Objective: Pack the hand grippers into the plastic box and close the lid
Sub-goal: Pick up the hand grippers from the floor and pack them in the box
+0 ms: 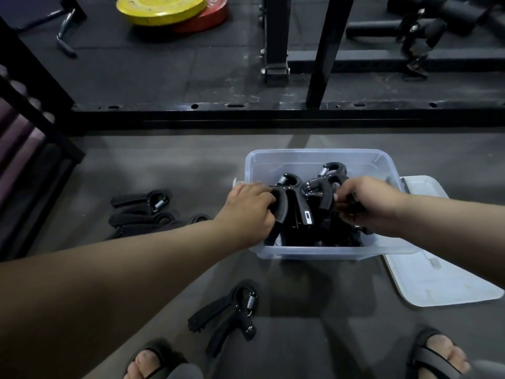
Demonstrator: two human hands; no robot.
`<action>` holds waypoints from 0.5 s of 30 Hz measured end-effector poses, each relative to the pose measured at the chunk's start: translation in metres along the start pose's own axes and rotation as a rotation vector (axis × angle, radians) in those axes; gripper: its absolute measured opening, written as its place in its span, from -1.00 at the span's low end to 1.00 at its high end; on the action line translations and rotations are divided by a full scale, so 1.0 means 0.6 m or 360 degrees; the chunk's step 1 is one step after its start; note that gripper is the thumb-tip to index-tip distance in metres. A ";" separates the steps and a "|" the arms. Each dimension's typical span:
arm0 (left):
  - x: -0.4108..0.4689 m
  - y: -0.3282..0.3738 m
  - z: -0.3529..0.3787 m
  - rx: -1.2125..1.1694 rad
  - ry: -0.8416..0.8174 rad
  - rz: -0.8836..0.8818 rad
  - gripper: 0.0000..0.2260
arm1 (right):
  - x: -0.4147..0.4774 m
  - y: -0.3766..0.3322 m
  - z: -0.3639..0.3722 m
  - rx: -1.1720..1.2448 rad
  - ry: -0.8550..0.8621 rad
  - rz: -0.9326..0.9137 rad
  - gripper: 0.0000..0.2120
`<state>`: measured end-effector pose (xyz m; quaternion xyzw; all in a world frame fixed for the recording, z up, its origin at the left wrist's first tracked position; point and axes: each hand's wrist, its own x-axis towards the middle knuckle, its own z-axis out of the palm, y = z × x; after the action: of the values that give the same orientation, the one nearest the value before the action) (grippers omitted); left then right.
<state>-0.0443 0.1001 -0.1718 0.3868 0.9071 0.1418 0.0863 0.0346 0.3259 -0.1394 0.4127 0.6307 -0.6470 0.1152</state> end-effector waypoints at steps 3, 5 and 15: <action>-0.009 -0.004 0.009 0.0081 -0.0037 0.0054 -0.60 | 0.012 0.002 0.007 -0.0231 0.0061 0.0008 -0.83; -0.012 -0.007 0.011 0.0078 -0.0036 0.0063 -0.60 | 0.017 0.006 0.008 -0.0508 0.0157 -0.0049 -0.85; -0.013 -0.015 0.019 0.0056 0.0035 0.0116 -0.61 | 0.019 0.018 -0.011 -0.2341 0.0171 -0.0429 -0.84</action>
<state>-0.0423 0.0904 -0.1849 0.4196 0.8956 0.1330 0.0642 0.0370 0.3339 -0.1538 0.1795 0.9504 -0.0458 0.2500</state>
